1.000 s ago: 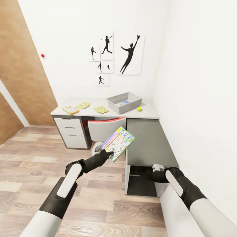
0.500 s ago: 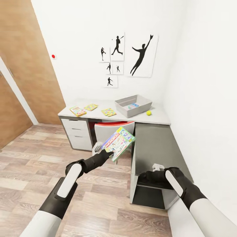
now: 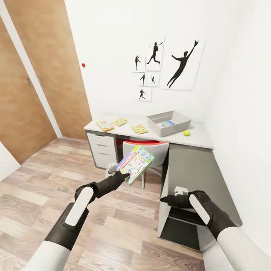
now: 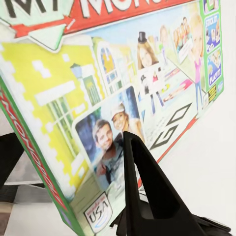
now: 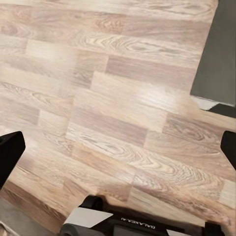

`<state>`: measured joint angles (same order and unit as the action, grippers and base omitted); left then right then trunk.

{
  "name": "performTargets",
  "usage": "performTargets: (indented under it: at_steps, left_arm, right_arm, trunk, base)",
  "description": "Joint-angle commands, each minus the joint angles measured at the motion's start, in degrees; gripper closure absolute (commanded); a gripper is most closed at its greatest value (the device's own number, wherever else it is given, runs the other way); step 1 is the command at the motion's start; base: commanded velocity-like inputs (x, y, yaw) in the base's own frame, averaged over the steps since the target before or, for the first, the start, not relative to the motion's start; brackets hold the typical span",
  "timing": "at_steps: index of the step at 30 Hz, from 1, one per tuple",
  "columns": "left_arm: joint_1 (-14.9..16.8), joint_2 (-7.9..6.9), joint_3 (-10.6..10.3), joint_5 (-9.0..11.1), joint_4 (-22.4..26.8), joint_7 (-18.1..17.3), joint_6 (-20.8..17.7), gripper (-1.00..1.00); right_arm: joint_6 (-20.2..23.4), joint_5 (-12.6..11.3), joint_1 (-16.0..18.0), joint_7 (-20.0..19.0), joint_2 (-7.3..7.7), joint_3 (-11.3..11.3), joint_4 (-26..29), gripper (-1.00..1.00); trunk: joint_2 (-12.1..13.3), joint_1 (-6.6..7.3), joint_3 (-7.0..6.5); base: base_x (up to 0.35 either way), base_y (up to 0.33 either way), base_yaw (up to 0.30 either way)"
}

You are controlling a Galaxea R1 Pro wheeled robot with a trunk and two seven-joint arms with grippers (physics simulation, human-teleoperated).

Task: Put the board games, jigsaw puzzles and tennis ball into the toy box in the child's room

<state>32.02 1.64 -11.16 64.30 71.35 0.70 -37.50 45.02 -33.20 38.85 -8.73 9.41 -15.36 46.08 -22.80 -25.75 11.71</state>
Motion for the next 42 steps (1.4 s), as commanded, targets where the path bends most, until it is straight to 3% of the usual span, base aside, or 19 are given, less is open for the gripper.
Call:
performTargets:
  at_steps: [1,27,42]
  left_arm:
    - [0.06,0.01,0.03,0.39,0.02,0.09,-0.21,1.0]
    - [-0.12,-0.11,0.0,0.39,0.02,0.1,-0.21,1.0]
    - [-0.28,-0.14,0.14,0.46,0.02,0.16,-0.21,1.0]
  right_arm:
    - [0.16,0.33,0.05,-0.32,0.07,-0.1,0.08,-1.0]
    - [0.23,0.33,0.08,-0.44,0.21,-0.03,0.35,-1.0]
    - [0.24,0.33,0.0,-0.41,0.29,-0.05,1.6,-1.0]
  trunk:
    - [-0.12,-0.04,0.09]
    - [-0.12,-0.04,0.0]
    - [-0.12,-0.04,0.0]
  base:
    - [0.051,-0.027,0.252]
    - [0.2,-0.161,0.055]
    - [0.027,-0.022,0.245]
